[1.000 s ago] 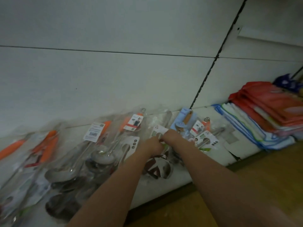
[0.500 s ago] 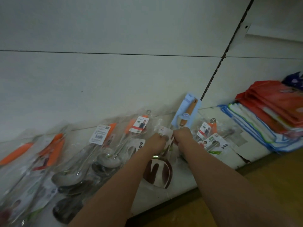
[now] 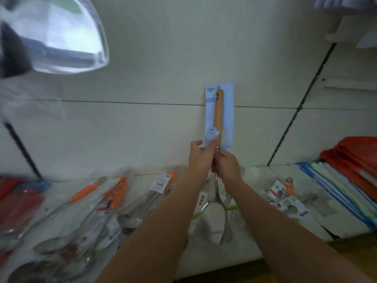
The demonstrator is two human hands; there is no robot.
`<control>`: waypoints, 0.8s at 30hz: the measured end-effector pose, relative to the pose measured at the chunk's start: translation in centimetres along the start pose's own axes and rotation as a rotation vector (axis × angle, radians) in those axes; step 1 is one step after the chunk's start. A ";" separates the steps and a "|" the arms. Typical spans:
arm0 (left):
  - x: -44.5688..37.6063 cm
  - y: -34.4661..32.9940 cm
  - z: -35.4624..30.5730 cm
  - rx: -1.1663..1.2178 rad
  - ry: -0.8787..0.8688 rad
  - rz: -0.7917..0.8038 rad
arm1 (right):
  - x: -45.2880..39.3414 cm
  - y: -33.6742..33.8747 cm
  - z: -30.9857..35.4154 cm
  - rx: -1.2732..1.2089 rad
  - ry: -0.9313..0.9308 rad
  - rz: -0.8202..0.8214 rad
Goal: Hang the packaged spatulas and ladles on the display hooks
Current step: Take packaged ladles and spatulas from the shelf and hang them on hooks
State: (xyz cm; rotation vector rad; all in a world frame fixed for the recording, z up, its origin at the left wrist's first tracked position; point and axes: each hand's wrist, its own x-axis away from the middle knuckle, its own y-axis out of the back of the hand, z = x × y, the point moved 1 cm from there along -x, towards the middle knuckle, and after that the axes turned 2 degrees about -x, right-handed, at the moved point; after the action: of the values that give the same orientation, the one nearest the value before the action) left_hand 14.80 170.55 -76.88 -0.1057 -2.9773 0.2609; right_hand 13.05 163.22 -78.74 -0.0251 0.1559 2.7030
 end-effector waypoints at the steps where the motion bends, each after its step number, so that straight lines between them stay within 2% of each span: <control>1: 0.1 0.9 -0.8 -0.003 -0.021 -0.042 | 0.5 -0.7 0.9 0.012 0.035 0.034; 3: 0.3 3.1 -2.7 0.014 -0.059 -0.109 | 1.0 -2.1 2.1 0.033 0.109 0.097; 7: 1.4 7.1 -5.9 0.051 -0.150 -0.139 | 2.7 -4.8 5.3 0.037 0.196 0.237; 10: 2.0 8.1 -7.1 0.068 -0.174 -0.122 | 3.3 -6.0 6.4 0.017 0.147 0.338; 13: 3.9 9.7 -8.7 0.070 -0.237 -0.195 | 5.1 -7.6 6.9 0.049 0.061 0.518; 17: 4.8 12.6 -9.5 -0.138 -0.316 -0.218 | 6.7 -9.4 7.0 0.163 -0.056 0.707; 20: 4.9 14.4 -9.7 -0.157 -0.288 -0.222 | 6.9 -10.0 8.0 0.253 -0.142 0.679; 24: 5.2 15.3 -9.9 -0.140 -0.334 -0.253 | 6.3 -10.4 9.8 0.405 -0.073 0.521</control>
State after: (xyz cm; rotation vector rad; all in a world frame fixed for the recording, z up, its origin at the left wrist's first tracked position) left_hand 12.05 187.68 -69.19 0.3293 -3.2900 0.0403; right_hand 11.73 176.33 -70.40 0.2688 0.7794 3.1183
